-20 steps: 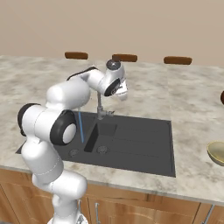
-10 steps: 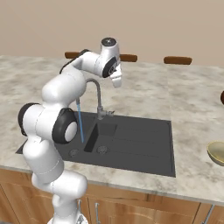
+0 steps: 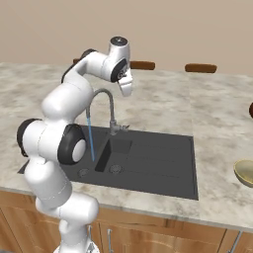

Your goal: Rinse each bowl for a few seconds and place them down in the sink or on the counter.

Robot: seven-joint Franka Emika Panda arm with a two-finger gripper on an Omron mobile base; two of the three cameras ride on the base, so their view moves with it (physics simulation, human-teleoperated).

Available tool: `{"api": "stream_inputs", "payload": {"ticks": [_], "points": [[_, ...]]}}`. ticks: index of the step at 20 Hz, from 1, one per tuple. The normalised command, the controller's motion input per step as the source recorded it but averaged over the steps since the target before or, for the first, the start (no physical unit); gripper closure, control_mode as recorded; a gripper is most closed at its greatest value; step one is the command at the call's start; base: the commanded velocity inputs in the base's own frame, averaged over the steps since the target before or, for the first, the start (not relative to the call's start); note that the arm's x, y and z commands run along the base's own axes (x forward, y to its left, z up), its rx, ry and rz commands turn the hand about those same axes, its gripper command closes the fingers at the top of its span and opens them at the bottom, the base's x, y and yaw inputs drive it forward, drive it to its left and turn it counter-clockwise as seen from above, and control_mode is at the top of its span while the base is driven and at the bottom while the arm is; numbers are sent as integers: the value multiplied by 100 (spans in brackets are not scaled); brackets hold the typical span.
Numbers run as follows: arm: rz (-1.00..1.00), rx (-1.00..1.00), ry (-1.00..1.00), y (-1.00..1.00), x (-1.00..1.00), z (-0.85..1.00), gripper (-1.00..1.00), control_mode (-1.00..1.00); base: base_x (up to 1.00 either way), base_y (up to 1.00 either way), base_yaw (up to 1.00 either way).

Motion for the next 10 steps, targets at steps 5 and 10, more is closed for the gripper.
{"api": "stream_inputs", "payload": {"ticks": [5,10], "points": [[5,0,0,41,-24,-3,-100,-100,0,0,0],[7,-1,0,46,-28,-3,-100,-100,0,0,0]]}}
